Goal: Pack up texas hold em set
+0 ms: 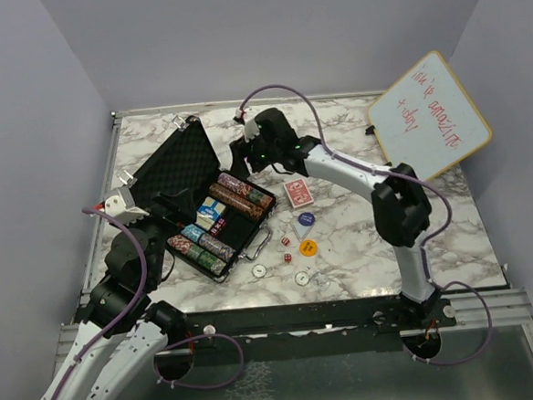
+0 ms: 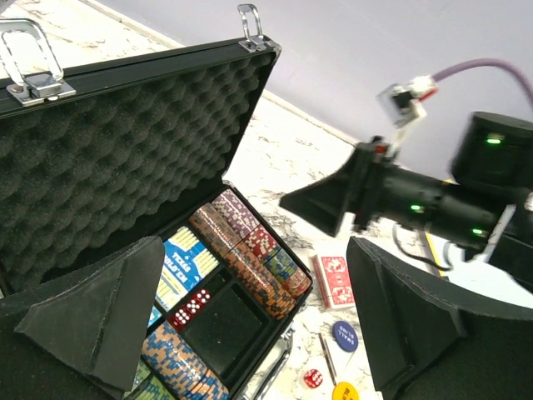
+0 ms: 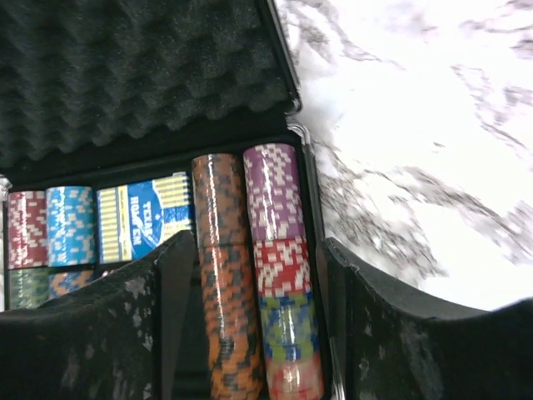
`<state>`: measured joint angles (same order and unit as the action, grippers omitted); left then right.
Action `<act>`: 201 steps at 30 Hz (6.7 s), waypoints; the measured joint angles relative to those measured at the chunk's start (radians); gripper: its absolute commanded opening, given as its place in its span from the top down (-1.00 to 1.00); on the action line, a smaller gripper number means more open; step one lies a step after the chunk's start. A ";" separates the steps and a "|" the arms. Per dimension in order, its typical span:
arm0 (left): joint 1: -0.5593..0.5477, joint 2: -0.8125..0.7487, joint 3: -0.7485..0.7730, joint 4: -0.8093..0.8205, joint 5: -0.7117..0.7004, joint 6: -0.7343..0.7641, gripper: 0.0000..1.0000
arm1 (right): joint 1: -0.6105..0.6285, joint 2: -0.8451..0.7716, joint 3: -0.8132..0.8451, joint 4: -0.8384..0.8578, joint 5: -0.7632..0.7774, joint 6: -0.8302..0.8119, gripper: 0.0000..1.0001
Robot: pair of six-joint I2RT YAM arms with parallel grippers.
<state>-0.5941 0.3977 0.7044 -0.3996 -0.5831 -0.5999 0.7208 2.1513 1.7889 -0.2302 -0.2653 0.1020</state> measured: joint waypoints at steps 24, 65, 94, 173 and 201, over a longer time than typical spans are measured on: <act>0.000 0.033 -0.021 0.011 0.154 0.018 -0.98 | -0.023 -0.240 -0.458 -0.061 0.465 0.202 -0.74; 0.000 0.067 -0.026 0.018 0.183 0.018 -0.98 | -0.126 -0.217 -0.492 -0.030 0.462 0.171 -0.07; 0.000 0.350 -0.408 0.574 0.675 -0.181 -0.76 | 0.134 -0.620 -0.895 0.341 0.481 1.378 -0.03; 0.227 0.631 -0.334 0.467 0.823 -0.524 0.83 | 0.043 -0.766 -1.007 0.342 0.352 1.097 -0.74; 0.217 0.573 -0.217 0.160 0.719 -0.424 -0.45 | 0.036 -0.785 -1.055 0.357 0.341 1.113 -0.68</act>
<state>-0.3771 0.9703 0.4873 -0.2394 0.1356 -1.0241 0.7570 1.3666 0.7341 0.1272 0.0757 1.2148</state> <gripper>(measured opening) 0.738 0.844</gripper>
